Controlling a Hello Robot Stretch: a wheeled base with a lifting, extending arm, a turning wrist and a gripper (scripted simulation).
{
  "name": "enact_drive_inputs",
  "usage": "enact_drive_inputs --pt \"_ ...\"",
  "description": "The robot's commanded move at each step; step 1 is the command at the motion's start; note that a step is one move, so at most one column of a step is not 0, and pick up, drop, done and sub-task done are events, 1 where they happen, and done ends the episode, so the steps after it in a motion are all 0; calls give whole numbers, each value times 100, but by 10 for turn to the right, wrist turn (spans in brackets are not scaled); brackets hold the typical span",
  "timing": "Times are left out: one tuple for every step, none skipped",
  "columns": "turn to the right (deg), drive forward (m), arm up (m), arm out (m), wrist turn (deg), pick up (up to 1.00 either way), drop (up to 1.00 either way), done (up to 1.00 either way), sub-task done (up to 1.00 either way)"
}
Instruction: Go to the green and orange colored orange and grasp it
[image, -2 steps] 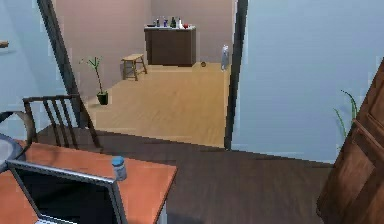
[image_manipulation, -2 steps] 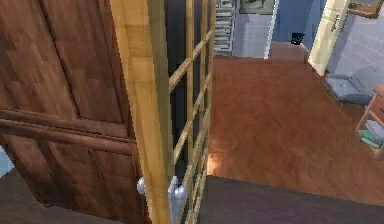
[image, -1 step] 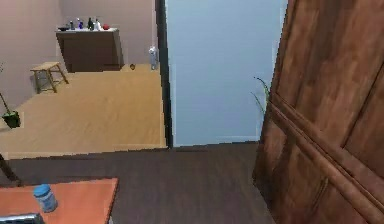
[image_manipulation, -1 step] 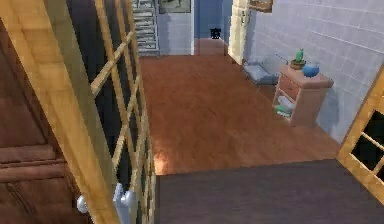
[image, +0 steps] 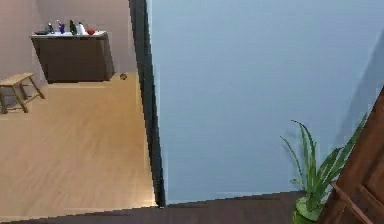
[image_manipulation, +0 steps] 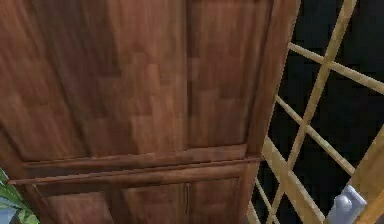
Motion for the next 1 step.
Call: enact_drive_inputs --pt "-270 0 0 0 0 0 0 0 0"
